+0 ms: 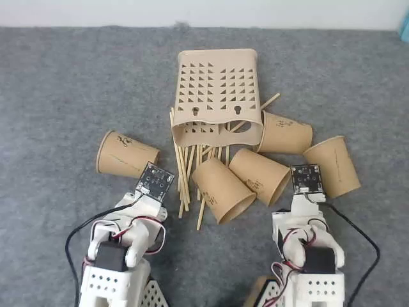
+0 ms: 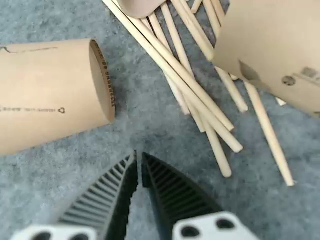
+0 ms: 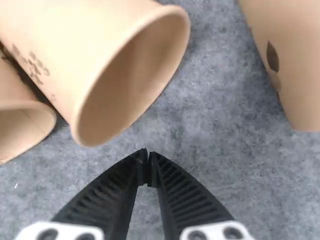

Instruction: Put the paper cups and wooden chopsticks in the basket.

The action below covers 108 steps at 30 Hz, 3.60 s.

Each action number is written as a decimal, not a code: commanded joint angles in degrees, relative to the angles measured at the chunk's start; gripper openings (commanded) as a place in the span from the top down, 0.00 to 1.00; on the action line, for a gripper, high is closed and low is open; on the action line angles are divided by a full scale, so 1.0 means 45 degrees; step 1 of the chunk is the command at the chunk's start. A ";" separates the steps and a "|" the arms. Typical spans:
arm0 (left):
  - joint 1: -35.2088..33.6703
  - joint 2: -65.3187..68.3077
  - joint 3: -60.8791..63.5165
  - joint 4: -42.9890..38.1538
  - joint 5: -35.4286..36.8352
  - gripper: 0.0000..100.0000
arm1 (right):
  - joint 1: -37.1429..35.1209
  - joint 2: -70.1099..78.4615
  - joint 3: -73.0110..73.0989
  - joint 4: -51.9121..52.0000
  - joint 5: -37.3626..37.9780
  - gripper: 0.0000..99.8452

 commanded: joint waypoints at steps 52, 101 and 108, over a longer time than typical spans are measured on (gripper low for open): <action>-0.2950 -0.0137 -0.1338 -0.0039 0.0020 0.99 | 0.3057 -0.0166 -0.1426 -0.1221 -0.0039 0.99; -0.0176 1.9790 -1.3138 -0.7131 0.4357 0.73 | 0.2686 -0.0147 0.0215 -0.2979 0.3556 0.99; -0.0195 2.2037 -1.3079 -1.0315 0.4357 0.73 | 0.2686 -0.0147 0.0215 -0.3018 0.3556 0.99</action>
